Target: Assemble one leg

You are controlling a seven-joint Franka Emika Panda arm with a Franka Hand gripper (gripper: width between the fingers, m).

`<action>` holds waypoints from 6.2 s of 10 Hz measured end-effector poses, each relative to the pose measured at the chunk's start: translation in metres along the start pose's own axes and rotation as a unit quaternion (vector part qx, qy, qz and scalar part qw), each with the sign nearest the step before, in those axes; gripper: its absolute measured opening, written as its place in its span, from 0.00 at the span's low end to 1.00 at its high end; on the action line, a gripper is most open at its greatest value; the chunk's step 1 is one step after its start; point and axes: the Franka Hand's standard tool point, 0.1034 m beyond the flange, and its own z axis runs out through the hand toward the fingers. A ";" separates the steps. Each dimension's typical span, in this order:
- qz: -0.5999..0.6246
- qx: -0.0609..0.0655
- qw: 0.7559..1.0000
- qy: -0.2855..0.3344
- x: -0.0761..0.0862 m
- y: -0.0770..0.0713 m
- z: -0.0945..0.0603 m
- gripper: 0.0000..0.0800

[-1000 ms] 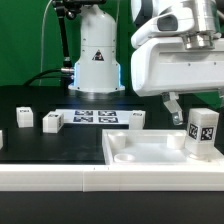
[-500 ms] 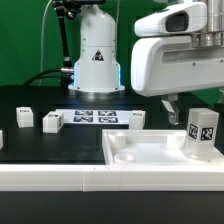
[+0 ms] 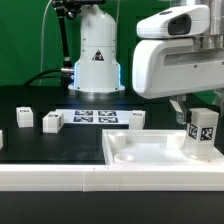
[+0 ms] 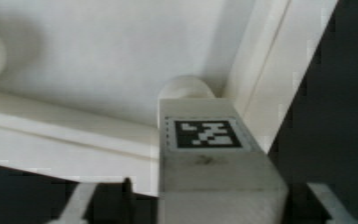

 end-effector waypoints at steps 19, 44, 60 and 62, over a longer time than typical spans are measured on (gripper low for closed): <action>0.526 -0.013 0.850 0.032 0.002 -0.003 0.003 0.65; 0.079 -0.026 0.996 0.027 0.001 -0.003 0.007 0.36; 0.386 -0.031 0.921 0.051 0.003 0.000 0.005 0.81; 0.297 -0.036 0.953 0.046 0.003 0.000 0.005 0.81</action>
Offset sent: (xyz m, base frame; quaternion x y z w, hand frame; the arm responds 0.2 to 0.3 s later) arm 0.0000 0.0000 0.0000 0.0000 0.0000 0.0000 1.0000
